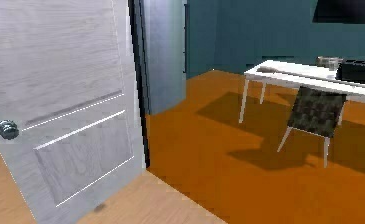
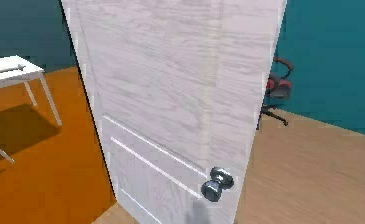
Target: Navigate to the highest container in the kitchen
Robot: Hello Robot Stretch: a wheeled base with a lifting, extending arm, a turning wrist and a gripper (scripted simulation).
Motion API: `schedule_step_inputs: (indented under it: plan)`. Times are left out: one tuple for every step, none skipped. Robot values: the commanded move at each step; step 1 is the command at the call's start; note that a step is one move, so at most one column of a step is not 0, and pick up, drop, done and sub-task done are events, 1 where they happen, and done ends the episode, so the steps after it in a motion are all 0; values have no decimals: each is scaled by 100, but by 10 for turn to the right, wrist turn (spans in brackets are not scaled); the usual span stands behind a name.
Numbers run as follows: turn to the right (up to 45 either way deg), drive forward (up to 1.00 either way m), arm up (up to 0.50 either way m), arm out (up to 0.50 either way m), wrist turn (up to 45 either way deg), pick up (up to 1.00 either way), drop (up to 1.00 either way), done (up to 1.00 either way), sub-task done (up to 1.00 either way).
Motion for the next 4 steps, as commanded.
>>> schedule_step_inputs:
  plan:
    - [60, 0, 0, 0, 0, 0, 0, 0, 0]
    - [0, 100, 0, 0, 0, 0, 0, 0, 0]
    - [0, 100, 0, 0, 0, 0, 0, 0, 0]
    - [30, 0, 0, 0, 0, 0, 0, 0, 0]
